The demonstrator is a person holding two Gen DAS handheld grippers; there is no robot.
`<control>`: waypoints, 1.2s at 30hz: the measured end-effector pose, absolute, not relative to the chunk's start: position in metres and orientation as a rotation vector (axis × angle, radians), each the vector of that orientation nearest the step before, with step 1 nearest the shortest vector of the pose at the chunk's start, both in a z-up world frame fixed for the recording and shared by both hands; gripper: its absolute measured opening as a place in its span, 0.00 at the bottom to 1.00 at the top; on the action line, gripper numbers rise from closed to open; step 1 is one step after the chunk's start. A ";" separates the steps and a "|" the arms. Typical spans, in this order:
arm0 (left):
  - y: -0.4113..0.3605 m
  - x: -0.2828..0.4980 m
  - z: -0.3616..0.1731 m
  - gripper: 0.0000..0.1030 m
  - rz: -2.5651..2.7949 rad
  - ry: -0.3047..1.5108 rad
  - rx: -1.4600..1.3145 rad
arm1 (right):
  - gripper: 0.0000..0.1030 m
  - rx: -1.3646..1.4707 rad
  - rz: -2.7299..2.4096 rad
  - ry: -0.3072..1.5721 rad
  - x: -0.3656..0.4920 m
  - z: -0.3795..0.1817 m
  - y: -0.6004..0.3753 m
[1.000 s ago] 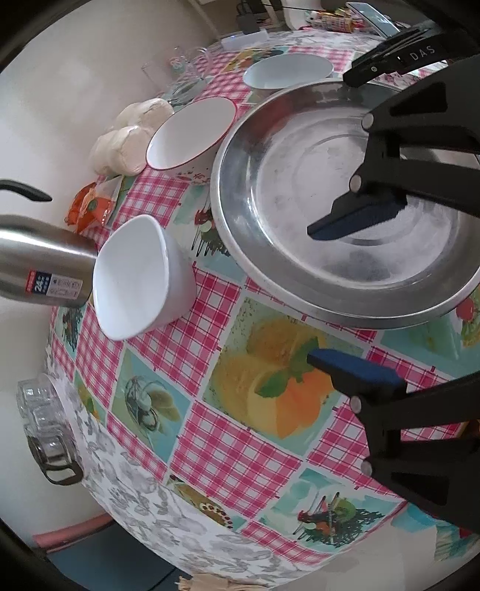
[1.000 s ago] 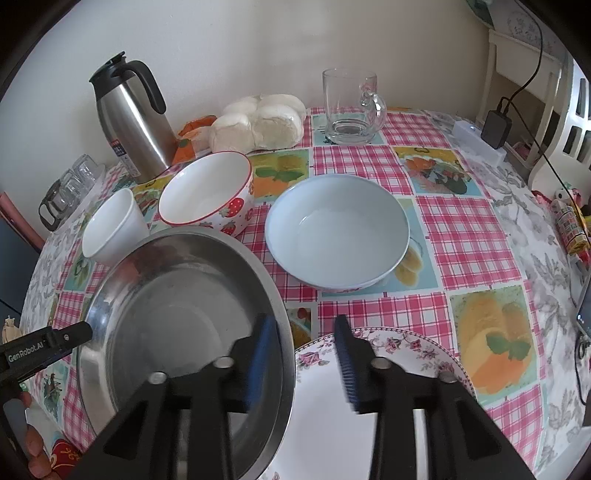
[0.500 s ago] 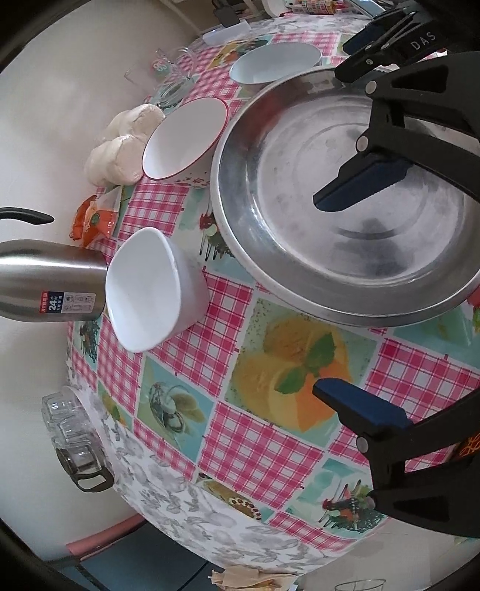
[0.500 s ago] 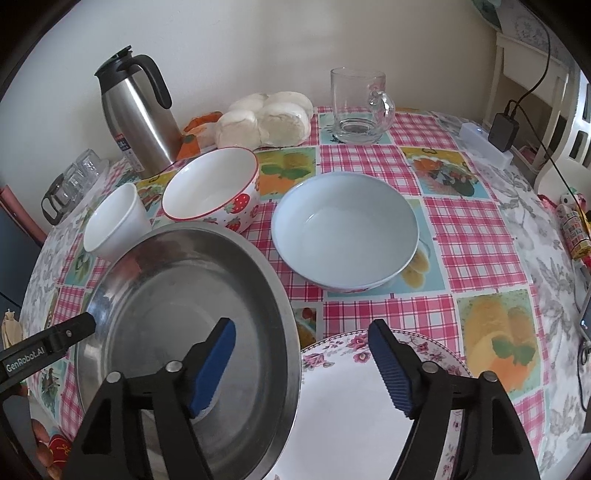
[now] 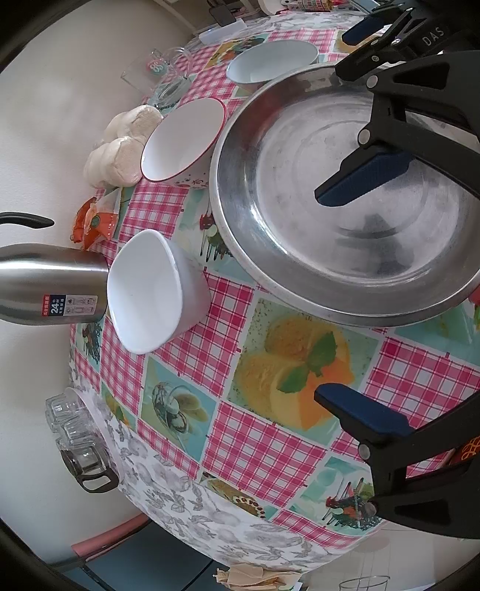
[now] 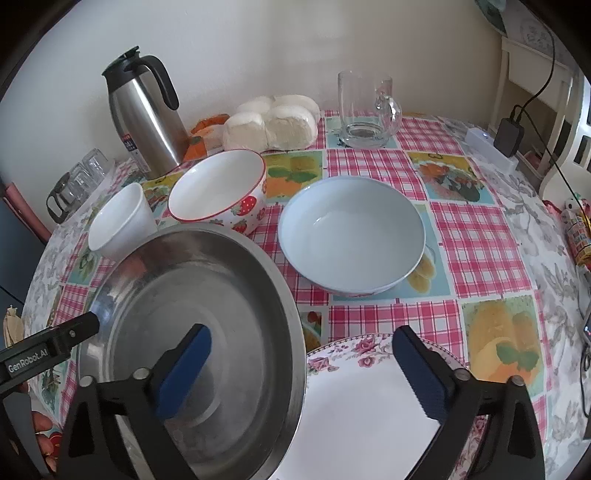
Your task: Organize plates and bowls
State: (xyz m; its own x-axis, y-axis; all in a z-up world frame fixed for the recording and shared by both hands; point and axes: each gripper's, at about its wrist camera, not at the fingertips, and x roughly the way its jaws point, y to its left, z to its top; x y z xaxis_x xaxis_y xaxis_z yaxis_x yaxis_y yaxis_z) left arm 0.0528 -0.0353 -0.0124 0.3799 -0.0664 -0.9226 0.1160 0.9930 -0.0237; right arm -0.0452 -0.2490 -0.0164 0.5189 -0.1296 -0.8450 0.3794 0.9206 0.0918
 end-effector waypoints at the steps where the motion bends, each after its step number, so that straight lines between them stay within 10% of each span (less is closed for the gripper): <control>1: -0.036 0.053 -0.012 0.94 -0.119 1.173 0.049 | 0.99 0.280 -0.310 0.978 -0.045 -0.016 -0.249; 36: -0.155 -0.041 0.033 0.94 -0.604 1.002 0.085 | 1.00 0.434 -0.535 0.947 -0.128 -0.013 -0.341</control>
State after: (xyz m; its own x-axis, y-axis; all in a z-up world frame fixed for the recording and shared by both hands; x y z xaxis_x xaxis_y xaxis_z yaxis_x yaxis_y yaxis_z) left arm -0.0412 -0.1549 0.0335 0.3904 -0.4368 -0.8104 0.5126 0.8344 -0.2027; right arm -0.1282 -0.3407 -0.0128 0.4730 -0.2382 -0.8483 0.6039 0.7886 0.1153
